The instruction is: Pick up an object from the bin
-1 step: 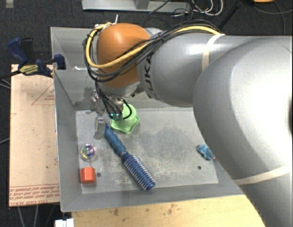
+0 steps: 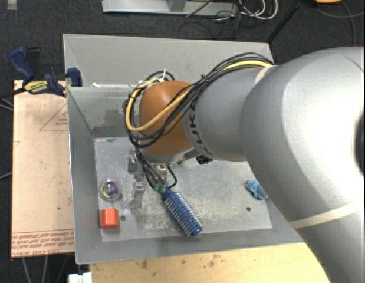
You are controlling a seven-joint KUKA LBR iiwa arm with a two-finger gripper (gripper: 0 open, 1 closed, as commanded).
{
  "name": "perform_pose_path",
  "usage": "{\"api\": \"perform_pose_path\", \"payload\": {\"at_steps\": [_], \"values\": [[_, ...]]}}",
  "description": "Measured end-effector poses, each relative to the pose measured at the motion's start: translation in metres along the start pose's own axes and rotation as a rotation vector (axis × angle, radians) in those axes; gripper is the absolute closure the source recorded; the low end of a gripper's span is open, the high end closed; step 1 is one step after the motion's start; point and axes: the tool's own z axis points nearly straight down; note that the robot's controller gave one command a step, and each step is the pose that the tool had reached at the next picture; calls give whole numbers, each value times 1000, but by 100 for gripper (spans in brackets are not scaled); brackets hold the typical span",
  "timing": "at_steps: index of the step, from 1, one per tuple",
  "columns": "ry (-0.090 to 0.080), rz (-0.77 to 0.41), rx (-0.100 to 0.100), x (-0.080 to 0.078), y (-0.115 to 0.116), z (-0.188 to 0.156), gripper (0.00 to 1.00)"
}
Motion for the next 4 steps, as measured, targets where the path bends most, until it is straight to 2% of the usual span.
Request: {"api": "perform_pose_path", "payload": {"at_steps": [1,2,3,4], "values": [[-3,332,2,19,-71,-32,0],[0,334,6,57,-147,-37,0],[1,449,1,65,-142,0,0],[1,449,0,65,-142,0,0]]}}
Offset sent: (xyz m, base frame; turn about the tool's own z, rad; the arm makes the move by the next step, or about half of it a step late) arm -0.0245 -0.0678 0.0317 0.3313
